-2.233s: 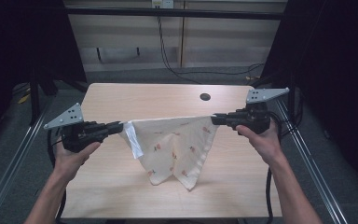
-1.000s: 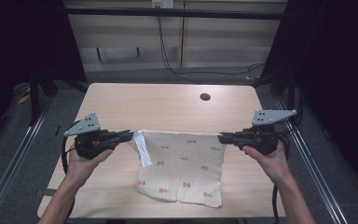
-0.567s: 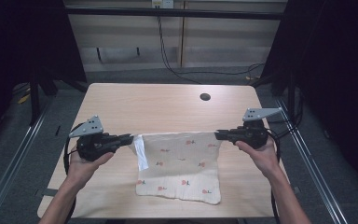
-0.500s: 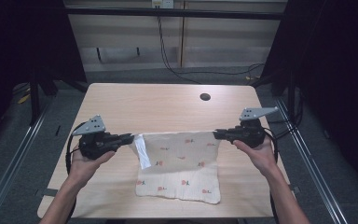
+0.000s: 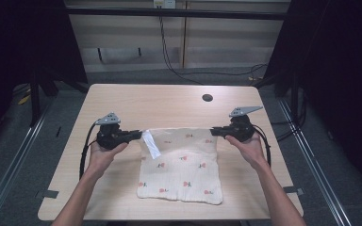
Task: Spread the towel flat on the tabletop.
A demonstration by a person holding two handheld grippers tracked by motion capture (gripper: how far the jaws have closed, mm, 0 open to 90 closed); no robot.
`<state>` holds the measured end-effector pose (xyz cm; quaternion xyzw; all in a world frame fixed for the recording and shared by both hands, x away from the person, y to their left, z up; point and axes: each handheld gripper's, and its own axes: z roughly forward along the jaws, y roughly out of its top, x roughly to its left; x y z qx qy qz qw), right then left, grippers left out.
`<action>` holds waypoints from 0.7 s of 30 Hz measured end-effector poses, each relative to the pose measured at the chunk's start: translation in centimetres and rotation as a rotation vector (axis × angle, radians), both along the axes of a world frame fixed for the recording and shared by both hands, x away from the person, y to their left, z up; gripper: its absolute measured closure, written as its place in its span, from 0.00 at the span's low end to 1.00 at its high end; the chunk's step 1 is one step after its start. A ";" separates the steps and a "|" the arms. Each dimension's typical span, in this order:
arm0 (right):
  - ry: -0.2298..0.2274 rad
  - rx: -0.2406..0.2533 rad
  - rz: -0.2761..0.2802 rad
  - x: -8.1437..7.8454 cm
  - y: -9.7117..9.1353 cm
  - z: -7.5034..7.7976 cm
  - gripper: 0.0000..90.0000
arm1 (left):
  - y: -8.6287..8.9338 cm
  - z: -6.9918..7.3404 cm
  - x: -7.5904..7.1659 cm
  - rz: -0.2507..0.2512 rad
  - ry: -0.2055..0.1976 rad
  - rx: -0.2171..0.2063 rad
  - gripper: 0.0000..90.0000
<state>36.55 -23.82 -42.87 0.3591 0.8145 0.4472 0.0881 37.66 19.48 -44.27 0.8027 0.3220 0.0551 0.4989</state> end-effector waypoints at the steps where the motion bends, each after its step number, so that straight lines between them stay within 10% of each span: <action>1: 0.008 -0.019 -0.013 0.4 0.0 -0.5 0.96 | -0.1 -0.3 0.2 0.003 0.008 0.000 0.96; 12: 0.090 -0.084 -0.081 2.9 0.6 -4.3 0.88 | -0.8 -3.5 3.0 0.052 0.111 0.051 0.88; 21: 0.077 -0.054 -0.133 3.4 -0.1 -4.6 0.82 | -0.2 -3.1 2.8 0.053 0.090 0.045 0.81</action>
